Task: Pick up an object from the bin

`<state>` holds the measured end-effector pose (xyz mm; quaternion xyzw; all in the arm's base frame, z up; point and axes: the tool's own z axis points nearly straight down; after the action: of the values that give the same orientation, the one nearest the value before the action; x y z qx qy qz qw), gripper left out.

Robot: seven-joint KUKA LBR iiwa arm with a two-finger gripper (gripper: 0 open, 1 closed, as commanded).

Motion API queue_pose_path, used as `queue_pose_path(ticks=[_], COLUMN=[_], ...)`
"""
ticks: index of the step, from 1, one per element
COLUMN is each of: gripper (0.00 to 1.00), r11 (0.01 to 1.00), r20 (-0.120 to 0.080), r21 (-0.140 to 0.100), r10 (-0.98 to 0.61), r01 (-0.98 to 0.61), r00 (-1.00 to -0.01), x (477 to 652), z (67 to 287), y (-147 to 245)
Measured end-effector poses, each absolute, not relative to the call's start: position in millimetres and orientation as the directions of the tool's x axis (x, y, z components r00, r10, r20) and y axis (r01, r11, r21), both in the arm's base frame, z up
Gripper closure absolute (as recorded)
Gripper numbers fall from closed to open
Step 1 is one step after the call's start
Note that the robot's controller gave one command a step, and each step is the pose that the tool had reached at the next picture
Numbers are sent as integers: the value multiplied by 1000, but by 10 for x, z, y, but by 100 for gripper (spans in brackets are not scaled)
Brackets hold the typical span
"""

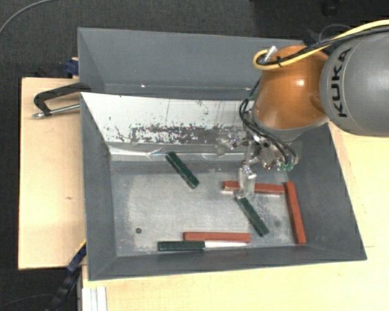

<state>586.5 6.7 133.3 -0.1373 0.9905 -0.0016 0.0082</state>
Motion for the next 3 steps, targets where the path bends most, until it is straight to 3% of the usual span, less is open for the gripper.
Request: queue_pose_path(ticks=[1, 2, 3], gripper=[0, 100, 100], r11=[940, 938, 878], r20=[2, -3, -3], r21=[-2, 1, -2], r10=[-341, -346, -478], r01=[-341, -346, -478], r00=[-940, -938, -878], x=[5953, 5967, 5069], z=[674, 710, 1794], y=[-651, -595, -670])
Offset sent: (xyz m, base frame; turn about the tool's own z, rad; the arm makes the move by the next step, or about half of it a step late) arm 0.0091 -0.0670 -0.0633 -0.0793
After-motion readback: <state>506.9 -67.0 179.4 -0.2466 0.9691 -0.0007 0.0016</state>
